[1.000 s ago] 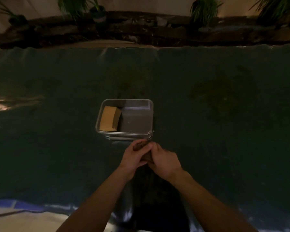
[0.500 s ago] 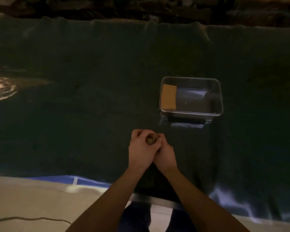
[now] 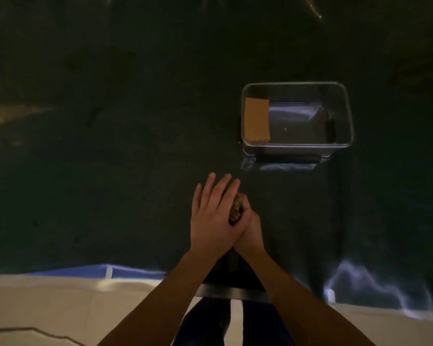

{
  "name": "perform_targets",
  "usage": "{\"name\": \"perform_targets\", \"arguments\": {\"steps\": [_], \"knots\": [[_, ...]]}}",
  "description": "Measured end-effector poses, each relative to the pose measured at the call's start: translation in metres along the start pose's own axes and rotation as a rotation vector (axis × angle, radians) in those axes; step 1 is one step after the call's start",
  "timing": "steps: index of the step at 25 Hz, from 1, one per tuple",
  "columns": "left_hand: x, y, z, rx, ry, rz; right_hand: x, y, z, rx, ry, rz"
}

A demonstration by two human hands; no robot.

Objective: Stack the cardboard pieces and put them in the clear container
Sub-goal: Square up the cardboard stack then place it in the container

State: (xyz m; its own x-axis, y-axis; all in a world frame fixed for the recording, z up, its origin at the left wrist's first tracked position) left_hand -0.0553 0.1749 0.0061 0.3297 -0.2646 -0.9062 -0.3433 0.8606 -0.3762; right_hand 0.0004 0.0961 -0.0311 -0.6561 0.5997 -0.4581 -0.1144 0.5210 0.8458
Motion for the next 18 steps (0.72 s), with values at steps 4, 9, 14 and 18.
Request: {"name": "perform_targets", "arguments": {"steps": [4, 9, 14, 18], "knots": [[-0.012, 0.0, -0.008, 0.109, -0.022, 0.065, -0.004, 0.006, -0.008, 0.014, -0.014, 0.167], [-0.014, 0.012, -0.021, 0.164, 0.058, 0.124, 0.002, 0.01, -0.01, 0.035, -0.023, 0.124], [-0.015, 0.016, -0.025, 0.204, 0.088, 0.103, 0.003, 0.012, -0.014, 0.054, -0.066, 0.147], [-0.016, 0.014, -0.02, 0.195, 0.03, 0.101, 0.006, 0.011, -0.012, 0.065, -0.068, 0.146]]}}
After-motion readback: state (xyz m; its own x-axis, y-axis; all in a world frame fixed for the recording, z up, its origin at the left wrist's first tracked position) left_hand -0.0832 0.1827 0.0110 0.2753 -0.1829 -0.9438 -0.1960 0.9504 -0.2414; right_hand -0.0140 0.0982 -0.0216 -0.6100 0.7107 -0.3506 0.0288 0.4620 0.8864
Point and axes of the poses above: each hand's wrist, its own z-axis towards the middle knuckle, its own x-axis out of the palm, y = z × x, the point moved 2 cm from there along z, towards the middle knuckle, and after that the axes turned 5 degrees about x, right-handed, at the moved point
